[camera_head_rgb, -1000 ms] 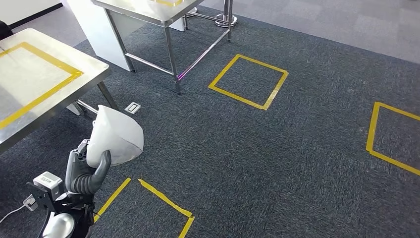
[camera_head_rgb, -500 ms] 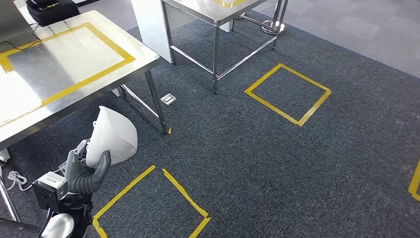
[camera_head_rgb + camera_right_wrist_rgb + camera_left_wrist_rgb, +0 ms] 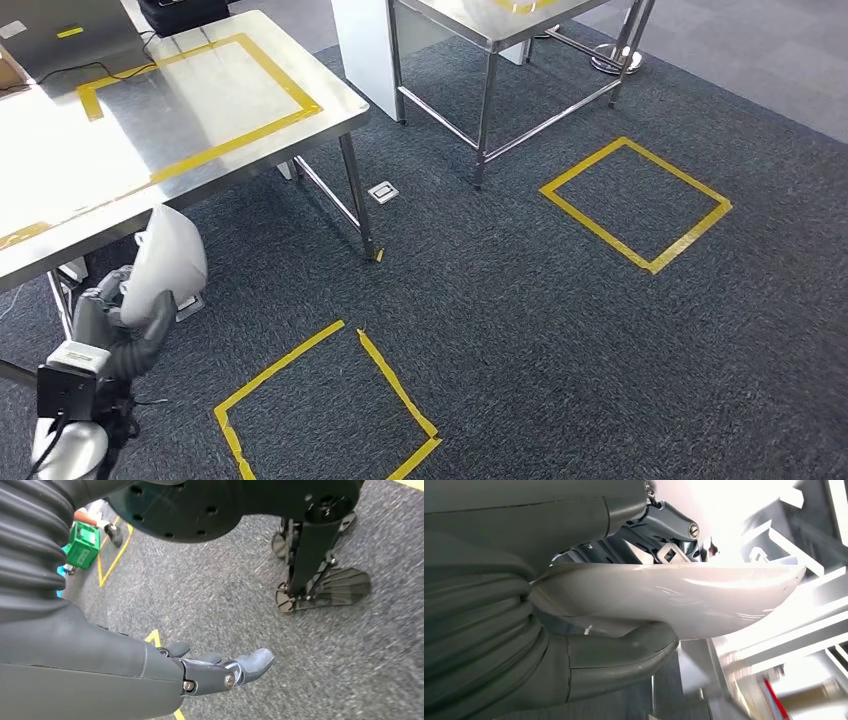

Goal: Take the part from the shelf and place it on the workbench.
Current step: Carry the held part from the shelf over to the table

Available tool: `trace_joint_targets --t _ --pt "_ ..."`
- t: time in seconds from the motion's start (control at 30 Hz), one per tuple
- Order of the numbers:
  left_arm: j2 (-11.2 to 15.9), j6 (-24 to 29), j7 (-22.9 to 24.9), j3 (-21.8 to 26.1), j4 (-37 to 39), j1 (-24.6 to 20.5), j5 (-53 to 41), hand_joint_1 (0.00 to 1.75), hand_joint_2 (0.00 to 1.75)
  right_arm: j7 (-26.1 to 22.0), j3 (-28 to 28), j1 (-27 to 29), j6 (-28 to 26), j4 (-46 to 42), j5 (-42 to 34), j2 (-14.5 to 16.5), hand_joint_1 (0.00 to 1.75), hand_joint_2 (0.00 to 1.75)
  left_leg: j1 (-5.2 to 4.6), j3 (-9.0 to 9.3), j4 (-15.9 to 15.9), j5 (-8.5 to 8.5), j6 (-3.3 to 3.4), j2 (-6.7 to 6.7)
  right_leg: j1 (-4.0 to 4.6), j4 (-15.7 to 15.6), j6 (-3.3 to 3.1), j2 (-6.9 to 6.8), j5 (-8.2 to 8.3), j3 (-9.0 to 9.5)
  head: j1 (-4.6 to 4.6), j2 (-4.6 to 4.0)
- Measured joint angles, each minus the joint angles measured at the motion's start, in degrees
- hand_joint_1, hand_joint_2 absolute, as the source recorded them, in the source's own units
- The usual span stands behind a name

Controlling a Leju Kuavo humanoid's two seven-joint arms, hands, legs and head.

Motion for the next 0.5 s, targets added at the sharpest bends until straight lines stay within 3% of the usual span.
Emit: trace_joint_targets --t 0.07,0.13,0.2,0.27,0.33,0.37,0.4,0.43,0.5 --pt "1.1 3.4 -0.2 2.0 0.2 -2.2 -2.4 1.75 1.75 0.0 -0.2 -0.1 -0.1 0.0 -0.5 0.2 0.0 1.75 -0.29 1.09 -2.6 0.58 0.79 1.03 0.36 0.1 0.57 -1.22 -0.25 0.19 0.07 -0.01" --pt "1.5 7.1 -0.3 3.7 -0.2 -4.0 -4.2 1.75 1.75 0.1 -0.4 -0.3 -0.3 0.0 -0.8 0.3 0.0 1.75 -0.18 0.89 -2.6 0.95 1.45 -0.57 0.36 0.1 1.18 -2.17 -0.43 0.42 0.1 -0.01" --pt "1.7 10.5 -0.4 5.1 -1.2 -5.8 -5.4 1.75 1.75 0.1 -0.5 -0.4 -0.4 0.0 -0.9 0.4 0.0 1.75 0.12 0.85 -2.9 1.33 2.14 -1.98 0.08 2.0 1.84 0.22 -1.86 -0.23 0.2 0.0" --pt "1.6 12.7 -0.4 6.0 -2.1 -7.9 -6.0 1.75 1.75 0.1 -0.6 -0.5 -0.4 0.0 -0.9 0.5 0.0 1.75 0.28 0.71 -3.0 1.58 2.66 -3.42 -0.14 8.6 2.27 3.76 -5.21 -3.34 0.44 0.0" --pt "1.6 13.6 -0.1 6.2 -2.5 -9.1 -5.8 1.75 1.75 0.0 -0.8 -0.4 -0.4 0.0 -0.9 0.5 0.0 1.75 0.23 0.58 -2.9 1.65 2.84 -5.01 -0.13 15.6 2.36 4.69 -7.55 -7.09 0.58 0.0" --pt "1.6 13.9 0.0 6.3 -2.5 -9.4 -5.4 1.75 1.75 -0.1 -0.8 -0.4 -0.3 0.0 -0.9 0.5 0.0 1.75 0.2 0.56 -2.8 1.65 2.84 -5.82 -0.12 16.6 2.29 4.78 -7.18 -7.87 0.58 0.0" --pt "1.6 14.1 0.1 6.4 -2.5 -9.6 -4.8 1.75 1.75 -0.3 -0.8 -0.4 -0.3 0.0 -0.9 0.5 0.0 1.75 0.19 0.56 -2.7 1.63 2.8 -6.63 -0.13 15.3 2.15 4.92 -5.73 -7.53 0.59 0.0" --pt "1.6 14.3 0.1 6.5 -2.5 -9.9 -4.3 1.75 1.75 -0.5 -0.9 -0.4 -0.3 0.0 -0.9 0.5 0.0 1.75 0.2 0.56 -2.6 1.61 2.73 -7.43 -0.14 12.0 1.93 5.42 -3.56 -6.17 0.6 0.0" --pt "1.7 14.5 0.1 6.5 -2.4 -10.3 -3.4 1.75 1.75 -0.8 -0.9 -0.5 -0.2 0.0 -0.9 0.5 0.0 1.75 0.2 0.4 -2.3 1.52 2.34 -8.84 -0.22 4.2 1.48 7.89 -0.16 -2.78 0.59 -0.01"
